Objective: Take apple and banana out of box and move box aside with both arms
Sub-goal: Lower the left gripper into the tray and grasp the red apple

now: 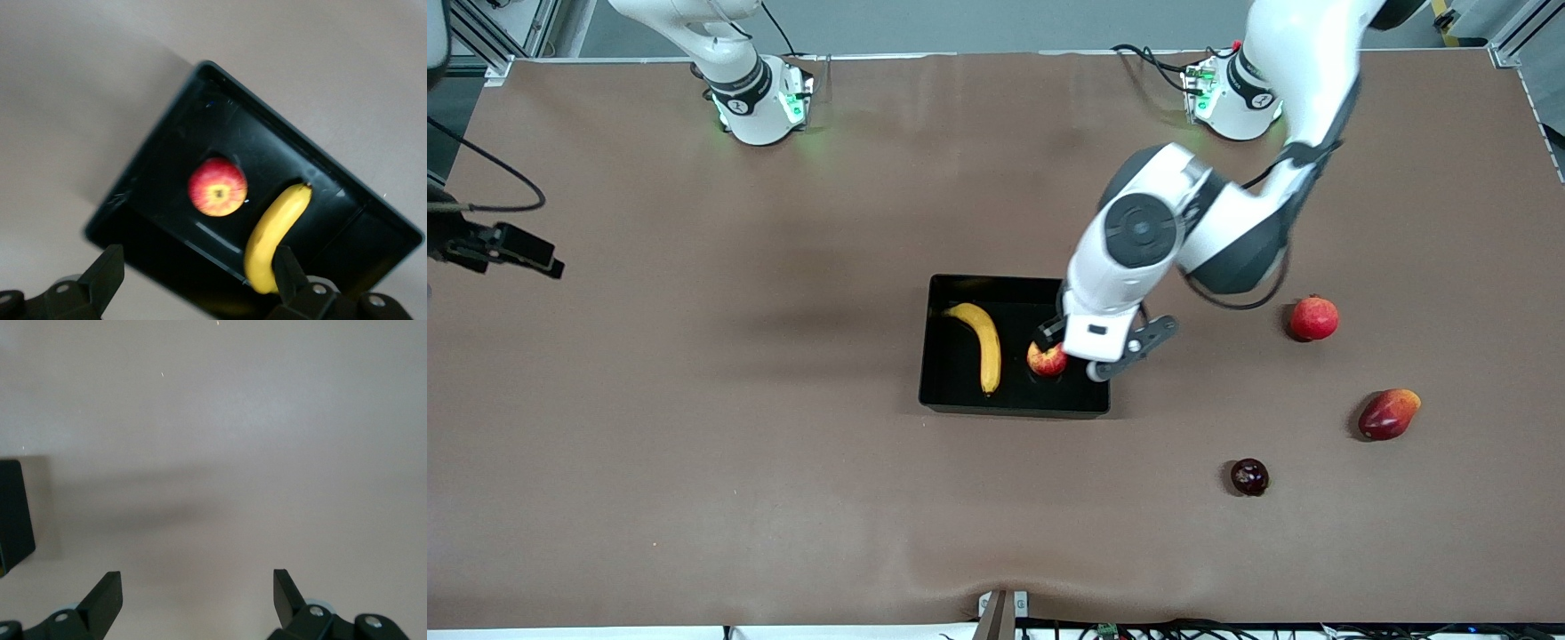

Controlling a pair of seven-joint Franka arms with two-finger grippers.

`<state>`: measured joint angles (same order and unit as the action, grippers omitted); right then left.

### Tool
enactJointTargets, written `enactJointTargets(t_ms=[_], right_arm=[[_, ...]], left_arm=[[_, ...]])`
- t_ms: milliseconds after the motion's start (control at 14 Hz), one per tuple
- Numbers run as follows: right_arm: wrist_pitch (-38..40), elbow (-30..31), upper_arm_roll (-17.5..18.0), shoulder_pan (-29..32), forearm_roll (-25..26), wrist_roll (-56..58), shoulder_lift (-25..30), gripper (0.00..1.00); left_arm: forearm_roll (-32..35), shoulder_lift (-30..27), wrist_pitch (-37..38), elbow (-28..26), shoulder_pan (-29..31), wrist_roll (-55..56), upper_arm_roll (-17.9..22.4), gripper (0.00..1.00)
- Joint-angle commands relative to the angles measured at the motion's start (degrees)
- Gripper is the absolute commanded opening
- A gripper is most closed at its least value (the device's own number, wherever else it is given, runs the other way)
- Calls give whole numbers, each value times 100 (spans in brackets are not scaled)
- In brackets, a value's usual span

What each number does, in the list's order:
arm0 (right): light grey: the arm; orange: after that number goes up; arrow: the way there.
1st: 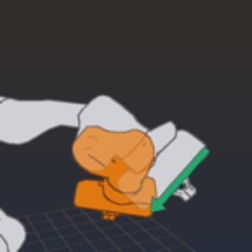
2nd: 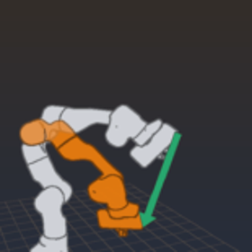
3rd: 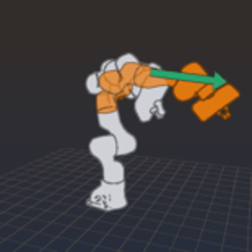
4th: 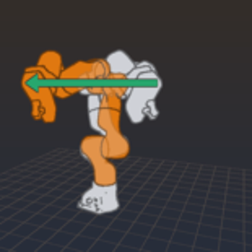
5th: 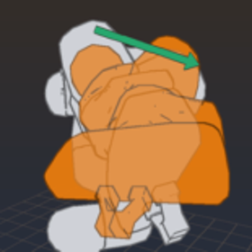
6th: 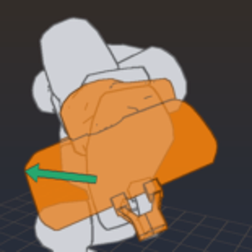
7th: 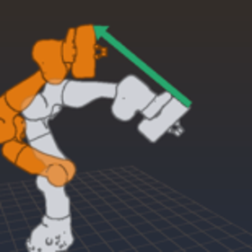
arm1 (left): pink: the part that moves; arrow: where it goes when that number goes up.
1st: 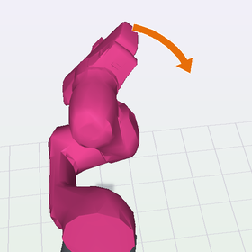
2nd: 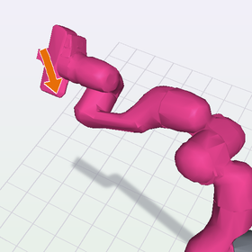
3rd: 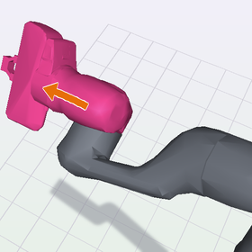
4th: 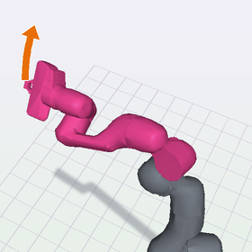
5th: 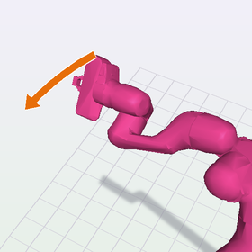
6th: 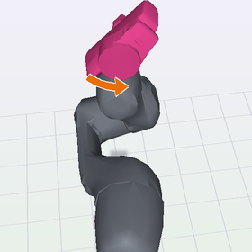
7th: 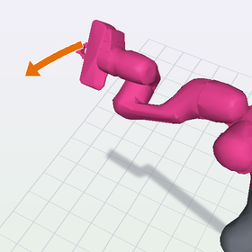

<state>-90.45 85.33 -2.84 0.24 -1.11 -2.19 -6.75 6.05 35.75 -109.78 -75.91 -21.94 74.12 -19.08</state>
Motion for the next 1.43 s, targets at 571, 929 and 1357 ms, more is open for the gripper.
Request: enactJointTargets(t_ms=[571,929,1357], right_arm=[[-1693,-96,20,-445,-142,-97,-1108,100],[-2916,-96,20,-577,-574,-45,-1679,100],[-4331,-105,20,-691,-583,-115,-2216,100]], left_arm=[[669,740,-298,-55,-1040,270,757,100],[722,1109,-791,-55,-987,252,757,100],[731,1364,-949,-55,-1022,243,757,84]])
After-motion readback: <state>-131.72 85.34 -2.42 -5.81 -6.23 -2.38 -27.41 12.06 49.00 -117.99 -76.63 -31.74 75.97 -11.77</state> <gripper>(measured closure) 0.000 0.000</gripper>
